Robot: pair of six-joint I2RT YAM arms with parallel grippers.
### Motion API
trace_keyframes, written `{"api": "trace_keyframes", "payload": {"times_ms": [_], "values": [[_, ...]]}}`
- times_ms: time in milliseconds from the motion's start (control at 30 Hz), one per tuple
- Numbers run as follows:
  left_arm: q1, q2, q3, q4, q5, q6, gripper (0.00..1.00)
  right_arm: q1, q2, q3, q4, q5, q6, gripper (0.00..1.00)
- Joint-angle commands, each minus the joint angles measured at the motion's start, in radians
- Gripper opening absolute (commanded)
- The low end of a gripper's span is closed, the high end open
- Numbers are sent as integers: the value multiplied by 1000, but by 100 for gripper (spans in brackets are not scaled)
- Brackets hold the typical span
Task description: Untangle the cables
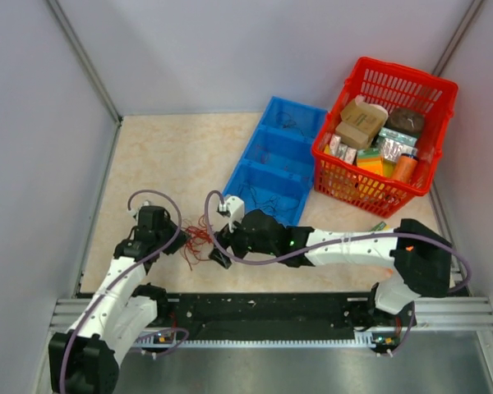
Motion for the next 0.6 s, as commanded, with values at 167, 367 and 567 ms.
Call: {"api": "trace_keyframes", "payload": {"times_ms": [167, 367, 567], "values": [[7, -278, -4, -32, 164, 62, 6, -53, 190, 73, 194, 48, -12, 75], [8, -346, 40, -53, 251, 88, 0, -75, 229, 58, 269, -96, -24, 61], [7, -307, 117, -23, 365, 117, 0, -74, 295, 101, 294, -68, -5, 44]]}}
